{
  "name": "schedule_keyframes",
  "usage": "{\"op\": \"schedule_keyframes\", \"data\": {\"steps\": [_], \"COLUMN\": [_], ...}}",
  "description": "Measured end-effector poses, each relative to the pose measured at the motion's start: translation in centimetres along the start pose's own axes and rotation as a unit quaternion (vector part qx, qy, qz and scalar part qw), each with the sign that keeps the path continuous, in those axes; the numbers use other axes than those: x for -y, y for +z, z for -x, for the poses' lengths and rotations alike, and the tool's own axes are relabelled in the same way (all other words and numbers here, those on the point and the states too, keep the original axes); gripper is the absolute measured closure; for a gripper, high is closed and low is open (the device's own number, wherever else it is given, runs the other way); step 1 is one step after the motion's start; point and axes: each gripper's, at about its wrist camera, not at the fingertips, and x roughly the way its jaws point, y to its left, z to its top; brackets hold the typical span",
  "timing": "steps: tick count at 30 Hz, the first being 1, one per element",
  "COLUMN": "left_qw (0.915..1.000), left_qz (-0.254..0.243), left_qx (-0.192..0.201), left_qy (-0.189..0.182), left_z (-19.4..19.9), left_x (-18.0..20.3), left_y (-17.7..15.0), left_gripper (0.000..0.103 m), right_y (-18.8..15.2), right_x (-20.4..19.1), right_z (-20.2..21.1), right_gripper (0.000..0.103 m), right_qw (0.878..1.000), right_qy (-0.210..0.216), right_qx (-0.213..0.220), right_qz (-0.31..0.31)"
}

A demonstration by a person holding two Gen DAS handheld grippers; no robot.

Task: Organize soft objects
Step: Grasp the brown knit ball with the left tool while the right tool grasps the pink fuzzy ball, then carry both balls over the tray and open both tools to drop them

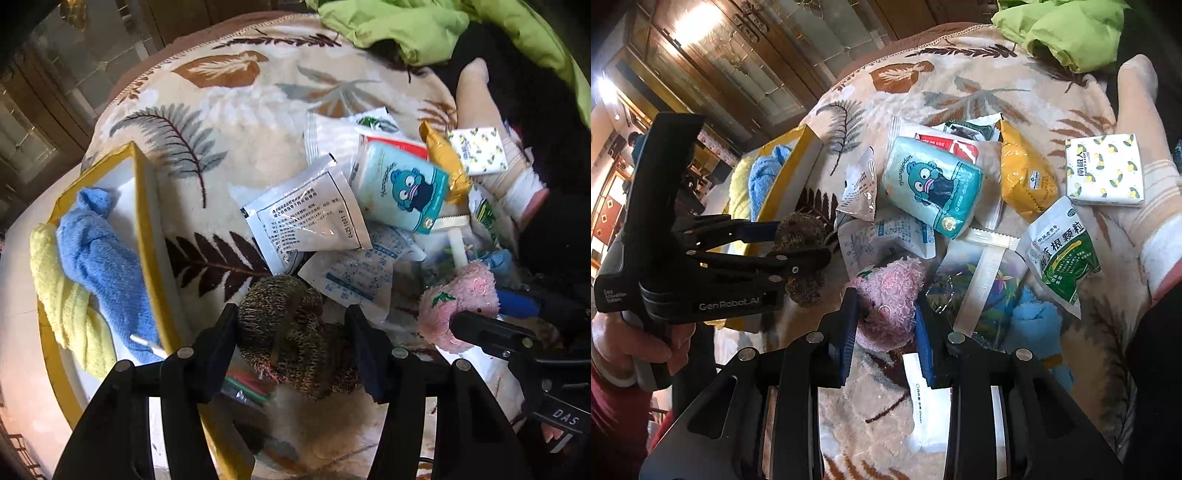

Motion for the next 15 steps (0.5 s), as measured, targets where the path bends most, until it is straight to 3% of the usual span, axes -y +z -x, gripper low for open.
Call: {"op": "schedule_keyframes", "data": {"steps": [6, 15], "left_qw": [0.9994, 0.9945], "left_qz": [0.025, 0.087], "left_qx": [0.024, 0.053], "left_qy": [-0.003, 0.025], "left_z": [2.7, 6.2], "left_x": [-2.0, -8.7], "left_y": [-0.7, -3.2], "left_gripper": [0.045, 0.045], "right_y": [0.6, 3.4], "right_x": [-1.7, -6.9], "right_z": [0.7, -0.2], "right_gripper": [0.075, 0.075], "right_qw": [1.000, 0.998], "right_qy": [0.004, 0.033], "right_qx": [0.005, 0.005], "right_qz": [0.016, 0.060]}}
